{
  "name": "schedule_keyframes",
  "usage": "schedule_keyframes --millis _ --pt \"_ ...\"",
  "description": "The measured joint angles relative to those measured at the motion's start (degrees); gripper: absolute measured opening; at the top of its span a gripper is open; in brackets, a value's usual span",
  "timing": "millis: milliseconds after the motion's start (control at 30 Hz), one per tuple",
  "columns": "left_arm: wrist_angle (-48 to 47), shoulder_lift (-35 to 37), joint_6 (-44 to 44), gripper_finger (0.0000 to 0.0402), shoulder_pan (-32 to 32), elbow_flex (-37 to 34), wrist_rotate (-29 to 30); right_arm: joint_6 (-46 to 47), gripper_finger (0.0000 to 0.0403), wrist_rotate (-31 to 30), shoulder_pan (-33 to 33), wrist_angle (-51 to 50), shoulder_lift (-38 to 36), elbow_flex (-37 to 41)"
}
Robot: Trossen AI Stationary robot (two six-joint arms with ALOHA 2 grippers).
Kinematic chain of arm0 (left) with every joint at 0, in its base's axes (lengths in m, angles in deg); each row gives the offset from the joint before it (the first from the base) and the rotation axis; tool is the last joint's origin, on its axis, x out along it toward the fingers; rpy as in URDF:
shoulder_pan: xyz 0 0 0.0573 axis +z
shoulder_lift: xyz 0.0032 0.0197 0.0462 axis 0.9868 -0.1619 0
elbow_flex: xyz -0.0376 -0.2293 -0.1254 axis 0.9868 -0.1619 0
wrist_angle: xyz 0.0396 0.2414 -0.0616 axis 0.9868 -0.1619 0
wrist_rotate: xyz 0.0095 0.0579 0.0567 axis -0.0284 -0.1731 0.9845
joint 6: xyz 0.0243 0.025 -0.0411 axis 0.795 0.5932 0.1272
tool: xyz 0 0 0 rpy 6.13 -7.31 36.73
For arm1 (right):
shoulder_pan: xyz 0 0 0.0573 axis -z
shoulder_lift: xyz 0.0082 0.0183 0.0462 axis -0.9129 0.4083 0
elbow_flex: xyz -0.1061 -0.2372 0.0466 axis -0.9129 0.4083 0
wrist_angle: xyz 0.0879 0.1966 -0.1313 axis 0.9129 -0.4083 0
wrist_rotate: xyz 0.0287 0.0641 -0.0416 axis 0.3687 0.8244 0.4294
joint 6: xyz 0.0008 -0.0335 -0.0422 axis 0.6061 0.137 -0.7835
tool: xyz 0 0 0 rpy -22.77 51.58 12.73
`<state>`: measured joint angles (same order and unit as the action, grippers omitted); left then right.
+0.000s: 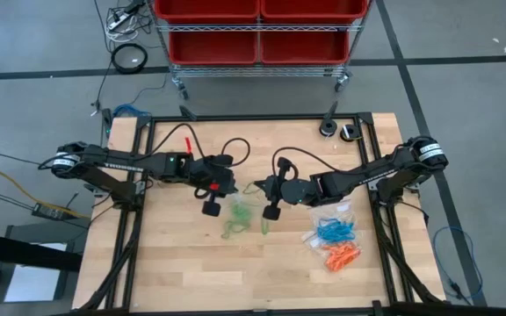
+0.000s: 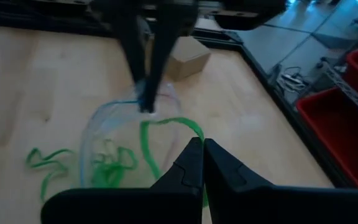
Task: Sort rubber bands
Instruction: Put the green rubber band into the transparent zip bag
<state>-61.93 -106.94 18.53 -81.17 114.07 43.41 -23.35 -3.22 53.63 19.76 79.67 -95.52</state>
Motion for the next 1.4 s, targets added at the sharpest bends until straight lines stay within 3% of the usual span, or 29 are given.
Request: schedule_keyframes --millis 467,633,933,1400 --pt "4.1 0.0 0.3 0.0009 0.0 0.0 0.0 1.3 0.0004 8.3 -0.4 -2.3 0.0 0.0" --pt "3.4 0.0 0.3 0.0009 0.0 0.0 0.0 1.1 0.0047 3.9 -1.7 -3.4 0.0 0.0" --pt "2.5 0.0 0.3 0.0009 0.0 0.0 0.2 2.4 0.0137 3.6 -3.6 -4.1 0.0 0.0" --pt "1.3 0.0 0.1 0.0009 0.0 0.0 1.0 13.1 0.0132 2.4 -12.4 -11.0 -1.0 0.3"
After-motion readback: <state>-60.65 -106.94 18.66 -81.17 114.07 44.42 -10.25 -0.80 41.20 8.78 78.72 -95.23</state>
